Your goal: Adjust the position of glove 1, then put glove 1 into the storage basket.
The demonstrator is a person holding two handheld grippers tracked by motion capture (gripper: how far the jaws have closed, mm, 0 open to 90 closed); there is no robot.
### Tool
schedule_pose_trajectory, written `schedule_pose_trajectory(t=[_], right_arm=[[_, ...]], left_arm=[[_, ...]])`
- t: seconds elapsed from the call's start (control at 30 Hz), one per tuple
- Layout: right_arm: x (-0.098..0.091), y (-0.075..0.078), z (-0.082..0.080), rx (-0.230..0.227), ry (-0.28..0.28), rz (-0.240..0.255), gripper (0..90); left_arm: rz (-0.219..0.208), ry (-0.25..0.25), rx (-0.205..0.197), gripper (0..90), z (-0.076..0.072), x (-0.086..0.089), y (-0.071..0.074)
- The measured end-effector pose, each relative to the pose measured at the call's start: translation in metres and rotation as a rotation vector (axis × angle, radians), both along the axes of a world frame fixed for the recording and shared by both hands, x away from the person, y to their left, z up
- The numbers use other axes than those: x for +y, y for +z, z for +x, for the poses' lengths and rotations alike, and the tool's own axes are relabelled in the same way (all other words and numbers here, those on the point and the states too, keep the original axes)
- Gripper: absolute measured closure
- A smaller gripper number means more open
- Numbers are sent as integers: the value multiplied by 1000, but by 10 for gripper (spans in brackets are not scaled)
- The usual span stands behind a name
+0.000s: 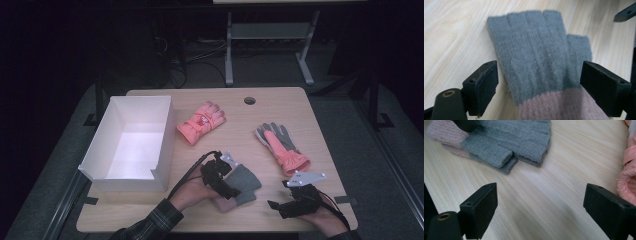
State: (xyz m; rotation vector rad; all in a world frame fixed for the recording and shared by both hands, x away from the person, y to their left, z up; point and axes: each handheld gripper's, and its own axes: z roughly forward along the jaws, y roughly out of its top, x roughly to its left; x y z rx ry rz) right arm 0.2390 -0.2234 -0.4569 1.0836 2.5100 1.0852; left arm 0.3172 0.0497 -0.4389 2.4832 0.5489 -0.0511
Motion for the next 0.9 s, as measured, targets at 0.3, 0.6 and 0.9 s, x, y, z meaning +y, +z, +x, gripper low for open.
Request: schedule_pose_trajectory(t=[0.3,0.6,0.9], right_arm=[[0,0,0,0,0,1,118],[0,0,0,0,2,0,118],[1,0,0,9,0,-5,119]], left_arm=[[23,-3,21,146,0,-5,-12],[23,-21,25,215,0,-5,-13],[8,-89,74,519,-1,-7,-11]])
